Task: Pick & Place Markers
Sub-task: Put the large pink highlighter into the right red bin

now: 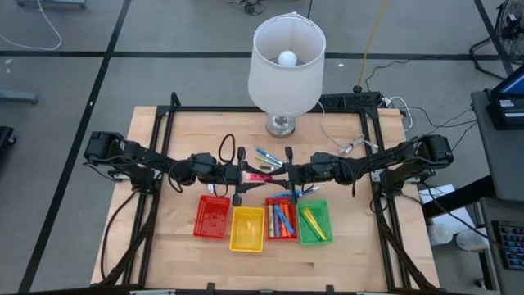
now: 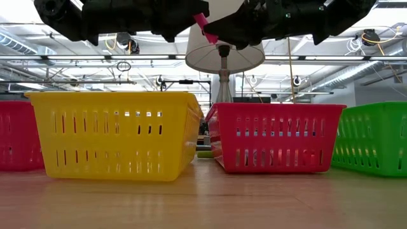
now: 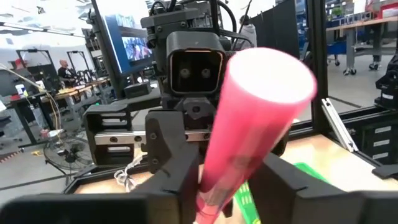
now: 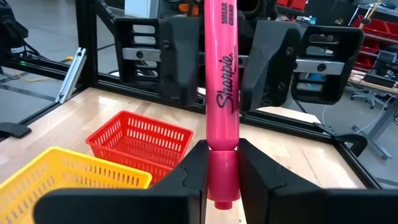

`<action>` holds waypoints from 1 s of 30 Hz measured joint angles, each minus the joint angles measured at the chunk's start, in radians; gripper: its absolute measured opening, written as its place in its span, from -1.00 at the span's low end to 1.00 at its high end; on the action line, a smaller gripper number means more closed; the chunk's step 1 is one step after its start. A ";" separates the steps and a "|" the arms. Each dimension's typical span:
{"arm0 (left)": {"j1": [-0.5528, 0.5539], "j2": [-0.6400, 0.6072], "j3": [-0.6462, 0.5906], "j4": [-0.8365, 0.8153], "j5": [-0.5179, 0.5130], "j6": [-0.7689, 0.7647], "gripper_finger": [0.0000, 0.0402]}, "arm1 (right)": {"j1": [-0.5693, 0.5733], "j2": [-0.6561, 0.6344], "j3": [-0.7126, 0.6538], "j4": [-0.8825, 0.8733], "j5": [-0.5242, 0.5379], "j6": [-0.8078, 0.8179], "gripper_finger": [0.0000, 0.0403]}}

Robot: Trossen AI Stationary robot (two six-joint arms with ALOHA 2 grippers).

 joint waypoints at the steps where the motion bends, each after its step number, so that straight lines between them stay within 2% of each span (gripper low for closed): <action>1: 0.000 0.000 0.000 0.000 -0.001 0.004 -0.44 | 0.000 0.000 0.000 0.000 -0.002 0.000 -0.76; 5: 0.000 0.000 0.000 0.001 -0.007 0.018 -0.67 | 0.000 0.000 0.000 -0.001 -0.003 0.004 -0.76; 13: 0.000 0.000 0.000 0.000 -0.013 0.008 -0.66 | 0.000 0.000 0.000 -0.006 -0.001 0.037 -0.69; 21: -0.001 0.000 0.000 -0.006 -0.036 -0.001 -0.67 | -0.001 -0.007 0.000 -0.061 0.014 0.054 -0.30; 26: 0.000 0.000 0.000 -0.010 -0.053 -0.001 -0.66 | 0.000 -0.081 0.000 -0.191 0.142 0.052 -0.02; 30: -0.004 0.000 0.000 -0.031 -0.056 -0.007 -0.64 | -0.001 -0.182 0.000 -0.350 0.225 0.080 0.10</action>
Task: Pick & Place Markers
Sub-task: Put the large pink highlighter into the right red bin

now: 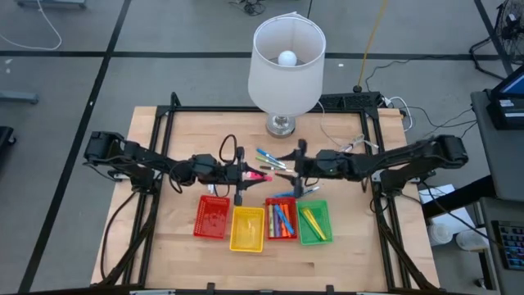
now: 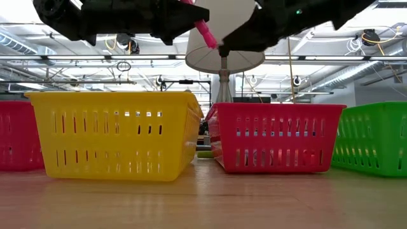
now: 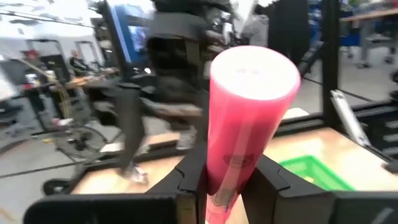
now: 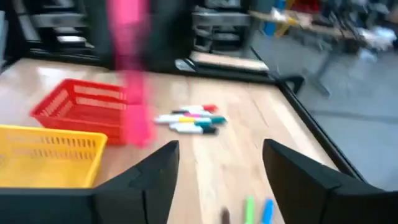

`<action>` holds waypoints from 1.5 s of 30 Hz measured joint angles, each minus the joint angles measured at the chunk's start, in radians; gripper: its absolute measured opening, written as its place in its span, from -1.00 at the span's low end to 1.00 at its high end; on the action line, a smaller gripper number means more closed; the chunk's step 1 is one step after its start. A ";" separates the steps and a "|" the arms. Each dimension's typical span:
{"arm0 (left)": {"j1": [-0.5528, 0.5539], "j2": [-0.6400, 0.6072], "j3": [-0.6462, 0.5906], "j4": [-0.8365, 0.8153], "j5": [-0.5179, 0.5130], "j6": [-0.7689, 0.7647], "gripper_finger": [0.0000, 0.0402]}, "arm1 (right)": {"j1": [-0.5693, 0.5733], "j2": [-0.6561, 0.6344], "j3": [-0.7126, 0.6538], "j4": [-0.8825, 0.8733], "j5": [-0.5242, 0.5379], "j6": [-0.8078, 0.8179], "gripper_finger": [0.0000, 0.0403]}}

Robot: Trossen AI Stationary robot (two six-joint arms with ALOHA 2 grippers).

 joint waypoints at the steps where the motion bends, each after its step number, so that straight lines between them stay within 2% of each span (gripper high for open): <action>1: -0.001 0.000 0.000 -0.006 0.003 -0.001 -0.65 | -0.001 -0.028 0.000 -0.041 0.006 0.023 0.11; 4: -0.004 0.000 0.000 -0.025 0.008 -0.042 -0.67 | 0.000 -0.107 0.000 -0.139 -0.004 0.086 0.11; 8: -0.006 0.000 0.000 -0.064 0.063 -0.156 -0.66 | 0.000 -0.177 0.000 -0.189 -0.005 0.111 0.07; 12: -0.017 0.000 0.000 -0.118 0.071 -0.225 -0.64 | 0.001 -0.188 0.000 -0.189 -0.005 0.109 0.02; 15: -0.044 0.024 0.012 -0.094 0.074 -0.238 -0.67 | 0.000 -0.188 0.000 -0.185 -0.006 0.099 0.01; 19: -0.075 0.107 0.120 -0.198 0.074 -0.261 -0.67 | 0.000 -0.188 0.000 -0.160 -0.005 0.076 0.01; 22: -0.096 0.200 0.252 -0.429 0.075 -0.261 -0.67 | 0.000 -0.188 0.000 -0.153 -0.006 0.066 0.01; 26: -0.111 0.296 0.411 -0.662 0.177 -0.235 -0.67 | 0.000 -0.188 0.000 -0.151 -0.006 0.059 0.01; 28: -0.119 0.331 0.462 -0.679 0.224 -0.225 -0.66 | 0.000 -0.188 0.000 -0.153 -0.007 0.058 0.00; 31: -0.136 0.368 0.505 -0.714 0.231 -0.202 -0.63 | 0.000 -0.188 0.000 -0.151 -0.009 0.050 0.00; 37: -0.136 0.376 0.511 -0.747 0.230 -0.220 -0.64 | 0.000 -0.188 0.000 -0.149 -0.009 0.047 0.00; 45: -0.133 0.377 0.509 -0.771 0.230 -0.282 -0.29 | 0.000 -0.188 0.000 -0.137 -0.010 0.043 0.00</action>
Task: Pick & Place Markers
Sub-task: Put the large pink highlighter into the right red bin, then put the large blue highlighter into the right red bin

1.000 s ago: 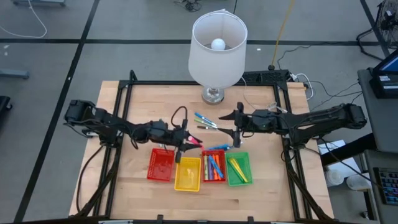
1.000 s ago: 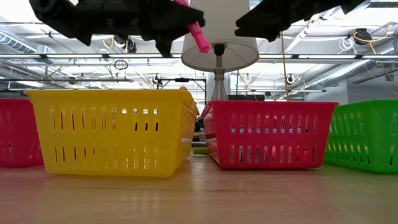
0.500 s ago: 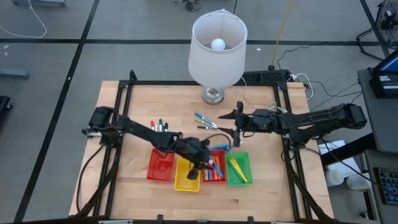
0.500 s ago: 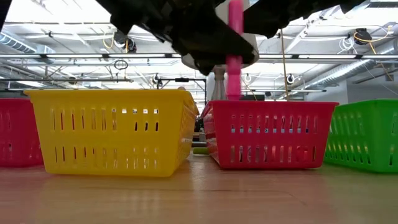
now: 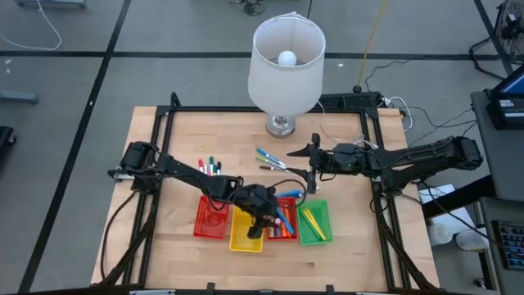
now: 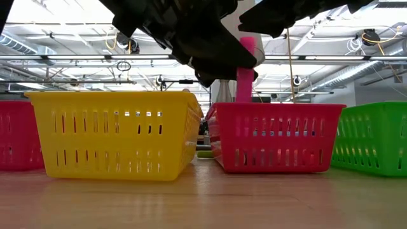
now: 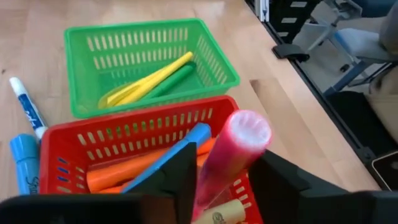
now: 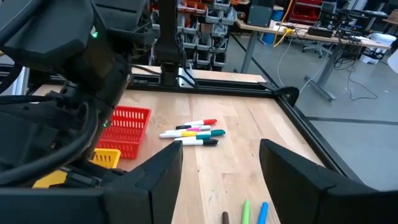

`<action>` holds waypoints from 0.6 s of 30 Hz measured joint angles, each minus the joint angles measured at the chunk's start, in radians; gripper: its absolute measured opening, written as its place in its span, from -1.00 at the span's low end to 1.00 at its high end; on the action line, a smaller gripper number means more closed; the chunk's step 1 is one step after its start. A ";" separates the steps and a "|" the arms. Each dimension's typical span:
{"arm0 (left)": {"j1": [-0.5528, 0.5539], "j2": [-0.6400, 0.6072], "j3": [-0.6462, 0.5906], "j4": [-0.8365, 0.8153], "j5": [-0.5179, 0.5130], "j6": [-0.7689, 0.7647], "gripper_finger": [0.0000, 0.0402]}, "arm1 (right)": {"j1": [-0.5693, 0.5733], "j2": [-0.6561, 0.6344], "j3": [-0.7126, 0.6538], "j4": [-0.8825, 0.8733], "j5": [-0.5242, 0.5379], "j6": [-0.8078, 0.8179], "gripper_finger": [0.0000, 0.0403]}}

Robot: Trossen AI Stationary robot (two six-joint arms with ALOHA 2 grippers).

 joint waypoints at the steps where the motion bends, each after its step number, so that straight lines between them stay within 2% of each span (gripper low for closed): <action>1: 0.000 0.000 0.000 0.000 0.000 0.000 -0.24 | 0.000 0.000 0.000 0.000 0.000 0.000 0.00; 10: 0.005 0.000 0.000 0.004 0.000 0.031 0.14 | 0.000 0.000 0.000 -0.001 0.000 0.000 0.00; 18: 0.054 -0.040 0.000 -0.068 -0.011 0.025 0.29 | 0.000 0.000 0.000 -0.007 0.000 0.000 0.00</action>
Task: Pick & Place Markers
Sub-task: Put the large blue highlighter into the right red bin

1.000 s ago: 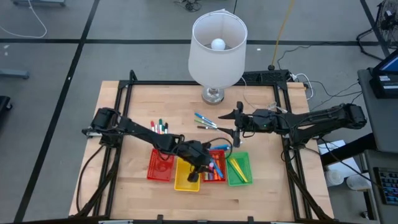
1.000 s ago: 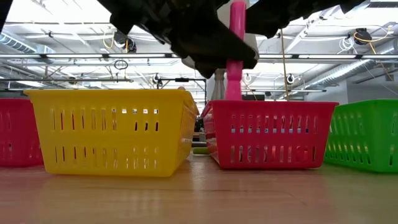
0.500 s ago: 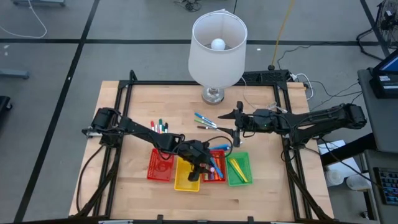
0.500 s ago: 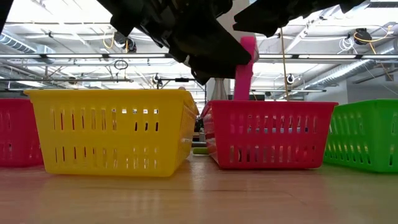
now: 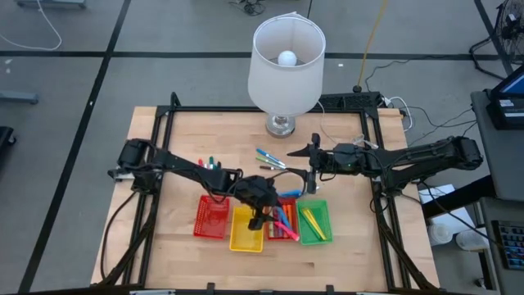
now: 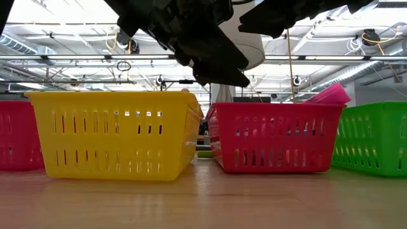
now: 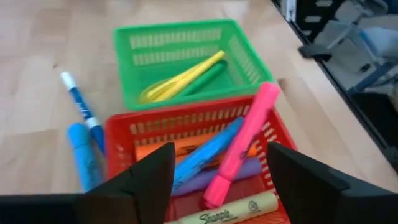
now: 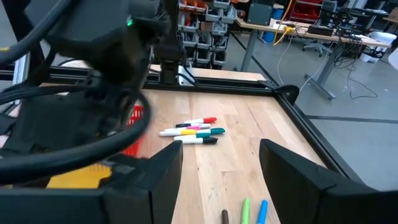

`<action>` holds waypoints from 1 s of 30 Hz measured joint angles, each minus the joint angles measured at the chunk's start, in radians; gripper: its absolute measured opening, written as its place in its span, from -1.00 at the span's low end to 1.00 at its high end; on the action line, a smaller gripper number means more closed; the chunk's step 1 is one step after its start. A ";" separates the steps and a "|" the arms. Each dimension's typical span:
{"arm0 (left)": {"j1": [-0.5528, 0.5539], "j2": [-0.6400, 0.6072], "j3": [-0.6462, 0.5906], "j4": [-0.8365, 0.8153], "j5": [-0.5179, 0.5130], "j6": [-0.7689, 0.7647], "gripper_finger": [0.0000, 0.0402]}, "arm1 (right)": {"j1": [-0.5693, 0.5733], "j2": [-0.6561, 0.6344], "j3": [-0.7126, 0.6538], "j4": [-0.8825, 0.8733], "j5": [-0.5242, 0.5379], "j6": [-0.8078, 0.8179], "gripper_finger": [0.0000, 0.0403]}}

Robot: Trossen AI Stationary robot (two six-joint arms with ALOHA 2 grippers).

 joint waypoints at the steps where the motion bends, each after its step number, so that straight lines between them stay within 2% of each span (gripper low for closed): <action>1: 0.007 -0.007 0.000 -0.007 -0.003 -0.008 0.30 | 0.000 0.000 0.000 -0.003 0.000 0.000 0.00; 6: 0.033 -0.073 0.000 -0.057 -0.080 -0.035 0.31 | 0.000 0.000 0.000 -0.045 0.000 0.008 0.00; 12: -0.005 -0.176 -0.016 -0.070 -0.165 0.049 0.25 | 0.007 0.000 0.000 -0.110 0.000 0.011 0.00; 18: -0.011 -0.342 -0.217 0.085 -0.280 0.075 0.19 | 0.027 0.031 0.001 -0.255 0.027 0.061 0.00; 21: 0.011 -0.459 -0.338 0.210 -0.322 0.065 0.17 | 0.021 0.097 -0.002 -0.348 0.057 0.056 0.00; 25: 0.049 -0.576 -0.450 0.374 -0.339 0.062 0.16 | -0.009 0.232 -0.001 -0.399 0.018 0.027 0.00; 30: 0.077 -0.665 -0.520 0.391 -0.338 0.039 0.18 | -0.035 0.383 0.000 -0.375 -0.078 0.008 0.00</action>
